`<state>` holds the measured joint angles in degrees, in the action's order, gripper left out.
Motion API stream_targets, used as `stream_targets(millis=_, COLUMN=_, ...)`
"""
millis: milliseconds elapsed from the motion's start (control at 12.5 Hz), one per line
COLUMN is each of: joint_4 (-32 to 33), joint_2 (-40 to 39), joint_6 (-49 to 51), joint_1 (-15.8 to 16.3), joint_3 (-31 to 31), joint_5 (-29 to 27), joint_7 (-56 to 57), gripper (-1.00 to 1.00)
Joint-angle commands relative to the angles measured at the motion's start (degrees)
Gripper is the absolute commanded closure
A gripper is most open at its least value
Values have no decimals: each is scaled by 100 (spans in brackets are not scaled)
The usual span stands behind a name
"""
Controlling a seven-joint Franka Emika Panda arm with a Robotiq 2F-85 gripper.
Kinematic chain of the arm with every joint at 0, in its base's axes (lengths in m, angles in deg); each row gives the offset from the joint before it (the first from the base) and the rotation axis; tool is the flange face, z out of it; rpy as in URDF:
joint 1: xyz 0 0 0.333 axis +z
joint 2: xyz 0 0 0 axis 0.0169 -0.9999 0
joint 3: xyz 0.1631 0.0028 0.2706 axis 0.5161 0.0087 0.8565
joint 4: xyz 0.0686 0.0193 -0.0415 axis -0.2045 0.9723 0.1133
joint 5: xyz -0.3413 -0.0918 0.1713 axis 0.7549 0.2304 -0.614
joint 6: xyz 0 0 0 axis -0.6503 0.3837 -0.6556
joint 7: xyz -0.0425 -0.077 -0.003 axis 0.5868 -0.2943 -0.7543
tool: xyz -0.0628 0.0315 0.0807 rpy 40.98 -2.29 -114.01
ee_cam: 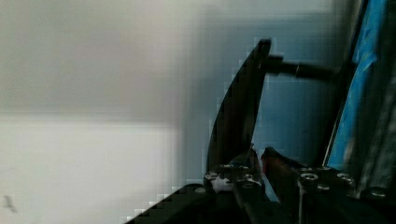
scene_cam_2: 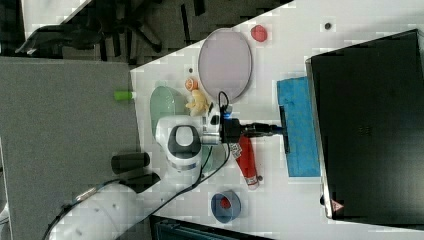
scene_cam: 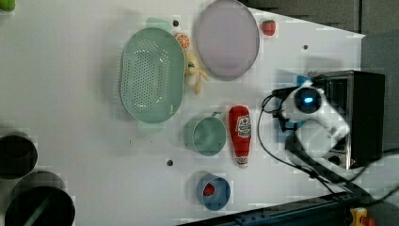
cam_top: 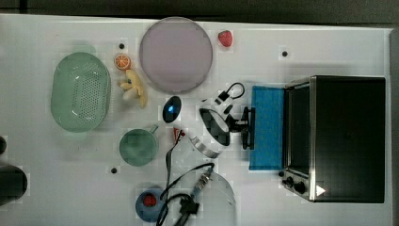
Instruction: Flap open oven.
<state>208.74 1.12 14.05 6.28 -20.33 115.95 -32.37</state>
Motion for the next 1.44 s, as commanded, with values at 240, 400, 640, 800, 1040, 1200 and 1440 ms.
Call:
stream_targets(millis=240, joint_4=-296, joint_2=-183, joint_6=138, joint_1=220, joint_3=-21, joint_5=52, joint_7=-997, gripper=65)
stream_targets(millis=400, joint_4=-437, joint_2=60, joint_6=113, joint_1=226, joint_3=-18, joint_5=-25, joint_7=-997, gripper=65)
stream_targets(millis=640, joint_4=-552, joint_2=728, joint_6=108, joint_1=222, joint_3=-17, joint_5=-890, joint_7=-997, gripper=65)
stream_targets(millis=800, joint_4=-551, joint_2=1247, joint_6=138, joint_1=197, joint_3=-40, joint_5=-1966, joint_7=-997, gripper=65)
stream_targets(millis=1040, joint_4=-556, joint_2=1997, joint_6=416, joint_1=166, joint_3=-84, joint_5=-3478, joint_7=-997, gripper=65)
stream_targets(millis=1200, joint_4=-592, joint_2=2552, joint_6=766, joint_1=161, joint_3=-167, joint_5=-4458, joint_7=-997, gripper=65)
stream_targets(millis=1440, joint_4=-786, joint_2=3406, joint_6=1595, joint_1=160, joint_3=-304, joint_5=-4893, joint_7=-1002, gripper=65)
